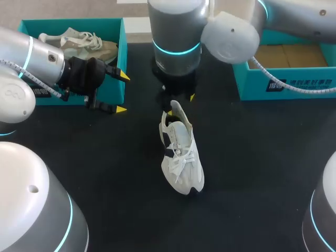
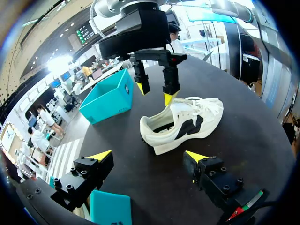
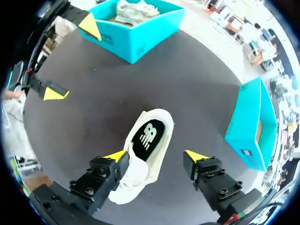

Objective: Take the shoe out of the shoebox, open the shoe tongue, remove and reinsert the insole, then place the shoe into the shoebox

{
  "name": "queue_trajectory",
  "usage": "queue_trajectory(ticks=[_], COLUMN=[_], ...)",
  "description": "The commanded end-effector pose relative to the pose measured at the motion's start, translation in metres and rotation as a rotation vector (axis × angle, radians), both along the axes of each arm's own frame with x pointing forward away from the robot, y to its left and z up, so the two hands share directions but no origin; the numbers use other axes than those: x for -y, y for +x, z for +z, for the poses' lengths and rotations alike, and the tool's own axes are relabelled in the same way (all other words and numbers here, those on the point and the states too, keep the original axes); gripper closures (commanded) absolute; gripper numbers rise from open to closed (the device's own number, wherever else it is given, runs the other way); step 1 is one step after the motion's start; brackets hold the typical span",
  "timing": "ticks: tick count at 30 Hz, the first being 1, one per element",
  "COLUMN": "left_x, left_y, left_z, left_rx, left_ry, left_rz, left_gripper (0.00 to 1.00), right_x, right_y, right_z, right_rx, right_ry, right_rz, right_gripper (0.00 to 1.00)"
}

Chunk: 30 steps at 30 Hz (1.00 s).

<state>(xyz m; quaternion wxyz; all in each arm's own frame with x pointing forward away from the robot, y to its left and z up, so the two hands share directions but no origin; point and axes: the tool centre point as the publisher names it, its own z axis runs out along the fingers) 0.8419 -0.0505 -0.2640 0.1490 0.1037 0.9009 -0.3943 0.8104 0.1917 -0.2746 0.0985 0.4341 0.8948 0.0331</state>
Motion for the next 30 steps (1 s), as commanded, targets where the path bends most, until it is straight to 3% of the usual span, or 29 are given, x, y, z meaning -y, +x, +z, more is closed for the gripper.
queue_trajectory(ticks=[1,7,8,10,11,14,19,30], left_x=[0.0,0.0,0.0,0.0,0.0,0.0,0.0,0.0], left_y=[-0.001,-0.001,-0.001,-0.001,-0.001,-0.001,-0.001,-0.001], left_z=[0.001,0.001,0.001,0.001,0.001,0.001,0.001,0.001], left_rx=[0.0,0.0,0.0,0.0,0.0,0.0,0.0,0.0], left_ry=[0.004,0.004,0.004,0.004,0.004,0.004,0.004,0.004], left_rz=[0.002,0.002,0.002,0.002,0.002,0.002,0.002,0.002], left_gripper=[0.0,0.0,0.0,0.0,0.0,0.0,0.0,0.0], right_x=[0.007,0.007,0.007,0.012,0.014,0.02,0.026,0.005], right_y=[-0.007,-0.007,-0.002,0.009,0.017,0.037,0.058,0.069], right_z=[-0.001,-0.001,-0.001,0.001,0.002,0.003,-0.004,-0.03], right_rx=[0.083,0.083,0.099,0.053,0.096,0.069,0.047,0.022], right_ry=[0.038,0.038,0.007,-0.114,-0.095,-0.177,-0.242,-0.294], right_rz=[0.131,0.131,0.251,0.417,0.469,0.683,0.856,1.066], right_gripper=[0.0,0.0,0.0,0.0,0.0,0.0,0.0,0.0])
